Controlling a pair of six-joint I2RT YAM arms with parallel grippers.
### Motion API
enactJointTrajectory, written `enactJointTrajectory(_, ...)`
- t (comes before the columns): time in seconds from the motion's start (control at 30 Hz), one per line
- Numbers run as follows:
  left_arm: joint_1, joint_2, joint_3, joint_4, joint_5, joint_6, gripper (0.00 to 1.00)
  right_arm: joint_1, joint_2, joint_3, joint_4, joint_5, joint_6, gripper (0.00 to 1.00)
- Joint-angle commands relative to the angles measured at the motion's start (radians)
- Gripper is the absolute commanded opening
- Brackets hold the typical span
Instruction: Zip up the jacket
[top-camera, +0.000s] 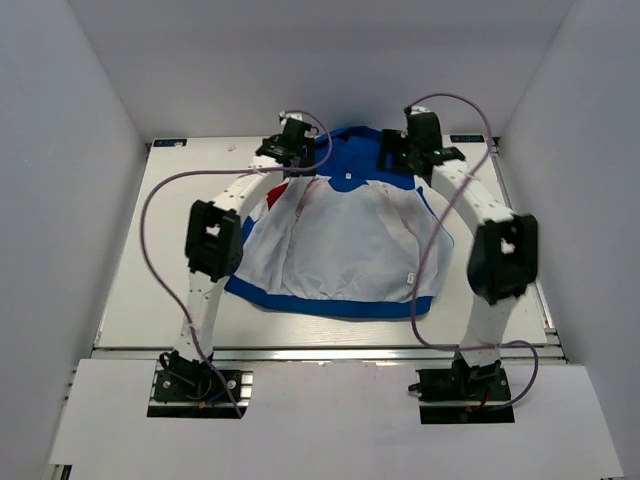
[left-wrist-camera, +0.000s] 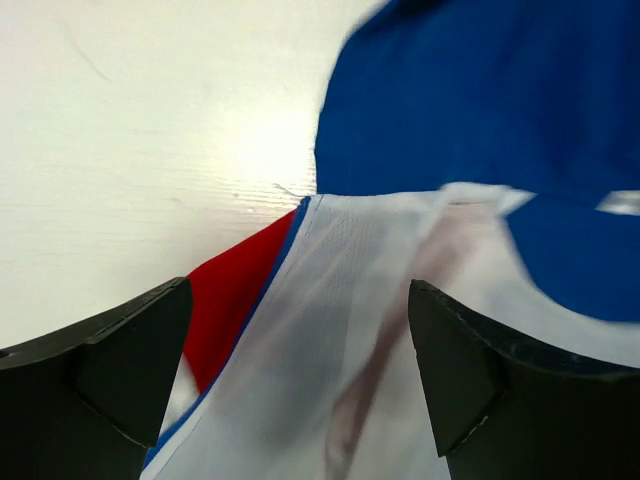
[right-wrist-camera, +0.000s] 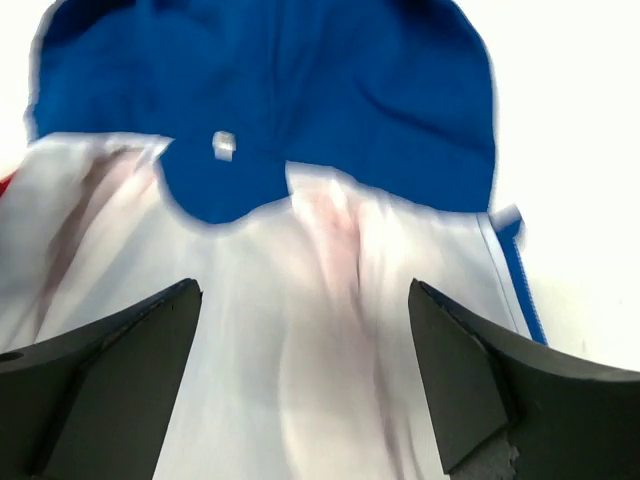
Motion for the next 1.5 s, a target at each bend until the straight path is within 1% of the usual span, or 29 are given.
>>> enactJointTrajectory(0.0,-0.001,-0.334,-0.060,0.066,0.057,-0.008,0.98,-0.006,-0.276,-0.217,0.063,-0.005,0.025,0.89)
enactJointTrajectory(0.07,-0.001,-0.450,-0.160,0.058,0.068,-0.045,0.98,-0.017,-0.427,-0.363,0.083,-0.010,0.068,0.89)
enactJointTrajectory(0.1,-0.001,-0.495,-0.292,0.068,0.073,-0.054,0.98,-0.026,-0.473,-0.502,0.085,-0.034,0.085,0.89)
enactJointTrajectory(0.17,-0.001,-0.639,-0.434,0.097,0.067,-0.106,0.98,-0.061,-0.616,-0.694,0.079,-0.045,0.144,0.90)
enactJointTrajectory(0.2,0.001,-0.686,-0.569,0.105,0.065,-0.124,0.98,-0.078,-0.657,-0.749,0.071,-0.051,0.163,0.89)
enactJointTrajectory(0.27,0.001,-0.819,-0.753,0.124,0.080,-0.178,0.98,-0.157,-0.765,-0.874,0.027,-0.054,0.201,0.89)
enactJointTrajectory(0.37,0.001,-0.947,-0.911,0.165,0.093,-0.210,0.98,-0.211,-0.853,-0.954,-0.018,-0.039,0.218,0.89)
enactJointTrajectory(0.43,0.001,-0.971,-0.995,0.155,0.111,-0.241,0.98,-0.251,-0.869,-1.020,-0.035,-0.039,0.226,0.89)
enactJointTrajectory(0.53,0.001,-0.991,-1.100,0.180,0.157,-0.330,0.98,-0.314,-0.852,-1.110,0.013,-0.091,0.247,0.88)
enactJointTrajectory(0.6,0.001,-0.991,-1.139,0.210,0.191,-0.339,0.98,-0.333,-0.829,-1.141,0.063,-0.195,0.249,0.84)
enactJointTrajectory(0.7,0.001,-0.966,-1.165,0.222,0.215,-0.359,0.98,-0.339,-0.772,-1.163,0.160,-0.269,0.235,0.67)
enactJointTrajectory(0.73,0.001,-0.960,-1.165,0.223,0.217,-0.362,0.98,-0.339,-0.748,-1.163,0.198,-0.281,0.235,0.56)
enactJointTrajectory(0.77,0.001,-0.955,-1.164,0.225,0.214,-0.364,0.98,-0.339,-0.735,-1.158,0.209,-0.290,0.235,0.50)
enactJointTrajectory(0.8,0.001,-0.951,-1.159,0.226,0.212,-0.365,0.98,-0.339,-0.725,-1.149,0.214,-0.290,0.238,0.39)
enactJointTrajectory(0.83,0.001,-0.945,-1.156,0.231,0.212,-0.365,0.98,-0.339,-0.711,-1.140,0.214,-0.289,0.240,0.14)
enactJointTrajectory(0.87,0.001,-0.943,-1.148,0.234,0.208,-0.365,0.98,-0.339,-0.709,-1.111,0.196,-0.280,0.232,0.04)
enactJointTrajectory(0.9,0.001,-0.943,-1.144,0.237,0.203,-0.365,0.98,-0.339,-0.711,-1.091,0.176,-0.263,0.224,0.00)
enactJointTrajectory(1.03,0.002,-0.951,-1.113,0.234,0.170,-0.370,0.98,-0.317,-0.757,-0.945,0.030,-0.131,0.157,0.00)
enactJointTrajectory(1.07,0.002,-0.954,-1.110,0.237,0.168,-0.370,0.98,-0.295,-0.761,-0.910,-0.036,-0.050,0.133,0.00)
enactJointTrajectory(1.1,0.001,-0.958,-1.105,0.239,0.163,-0.370,0.98,-0.244,-0.760,-0.834,-0.073,0.001,0.123,0.00)
enactJointTrajectory(1.13,0.002,-0.963,-1.101,0.233,0.159,-0.368,0.98,-0.131,-0.746,-0.796,-0.103,0.062,0.119,0.00)
enactJointTrajectory(1.17,0.001,-0.967,-1.093,0.225,0.153,-0.368,0.98,-0.066,-0.732,-0.763,-0.131,0.190,0.114,0.00)
enactJointTrajectory(1.23,0.002,-0.969,-1.072,0.190,0.127,-0.375,0.98,0.116,-0.664,-0.664,-0.206,0.252,0.125,0.00)
enactJointTrajectory(1.27,0.002,-0.969,-1.064,0.175,0.120,-0.379,0.98,0.164,-0.631,-0.637,-0.222,0.253,0.125,0.00)
enactJointTrajectory(1.3,0.002,-0.975,-1.059,0.162,0.114,-0.384,0.98,0.260,-0.601,-0.612,-0.235,0.257,0.129,0.00)
enactJointTrajectory(1.37,0.004,-0.983,-1.056,0.132,0.094,-0.407,0.98,0.357,-0.489,-0.558,-0.245,0.277,0.120,0.08)
enactJointTrajectory(1.4,0.004,-0.992,-1.059,0.127,0.091,-0.411,0.98,0.441,-0.409,-0.537,-0.251,0.280,0.109,0.15)
enactJointTrajectory(1.43,0.004,-0.998,-1.067,0.118,0.090,-0.417,0.98,0.478,-0.375,-0.496,-0.265,0.276,0.103,0.29)
enactJointTrajectory(1.47,0.005,-1.004,-1.070,0.113,0.079,-0.424,0.98,0.506,-0.344,-0.479,-0.265,0.250,0.096,0.34)
